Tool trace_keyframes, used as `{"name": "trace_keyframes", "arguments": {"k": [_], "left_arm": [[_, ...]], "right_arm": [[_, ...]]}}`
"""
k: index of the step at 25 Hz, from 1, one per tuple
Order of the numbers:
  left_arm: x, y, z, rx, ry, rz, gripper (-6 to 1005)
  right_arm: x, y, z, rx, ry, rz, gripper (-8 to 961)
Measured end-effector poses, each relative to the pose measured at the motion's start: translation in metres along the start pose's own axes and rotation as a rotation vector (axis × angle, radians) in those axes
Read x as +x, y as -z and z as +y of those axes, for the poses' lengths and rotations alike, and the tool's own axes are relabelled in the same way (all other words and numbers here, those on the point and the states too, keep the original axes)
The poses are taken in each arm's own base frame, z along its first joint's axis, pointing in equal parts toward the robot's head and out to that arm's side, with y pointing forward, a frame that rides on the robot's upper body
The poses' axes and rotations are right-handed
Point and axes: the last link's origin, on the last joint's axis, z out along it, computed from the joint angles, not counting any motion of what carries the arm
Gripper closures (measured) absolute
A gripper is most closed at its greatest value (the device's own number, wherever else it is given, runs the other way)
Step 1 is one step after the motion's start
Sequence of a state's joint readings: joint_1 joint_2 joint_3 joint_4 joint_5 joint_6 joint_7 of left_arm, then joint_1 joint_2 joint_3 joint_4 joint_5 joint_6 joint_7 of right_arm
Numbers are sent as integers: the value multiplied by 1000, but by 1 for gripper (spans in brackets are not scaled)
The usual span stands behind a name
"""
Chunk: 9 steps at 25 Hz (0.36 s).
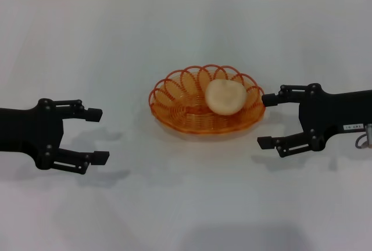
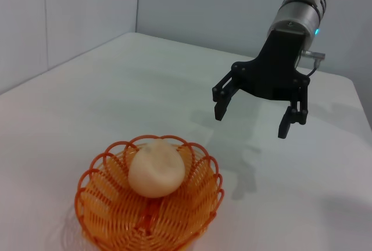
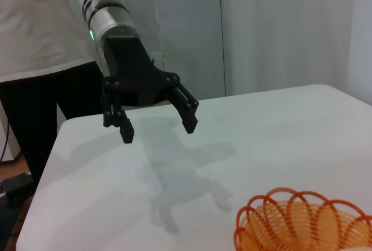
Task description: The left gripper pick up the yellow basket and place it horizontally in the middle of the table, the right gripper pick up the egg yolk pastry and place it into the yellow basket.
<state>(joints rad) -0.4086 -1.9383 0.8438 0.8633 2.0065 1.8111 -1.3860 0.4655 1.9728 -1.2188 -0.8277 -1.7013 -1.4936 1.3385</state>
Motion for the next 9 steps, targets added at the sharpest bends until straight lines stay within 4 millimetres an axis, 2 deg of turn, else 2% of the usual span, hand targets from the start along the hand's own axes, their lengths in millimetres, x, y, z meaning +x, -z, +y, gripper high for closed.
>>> {"name": "trace_keyframes", "arguments": {"k": [9], "left_arm": [[0, 1, -1, -5, 3, -20, 111]], "right_arm": [[4, 0, -1, 2, -2, 36, 67]]}}
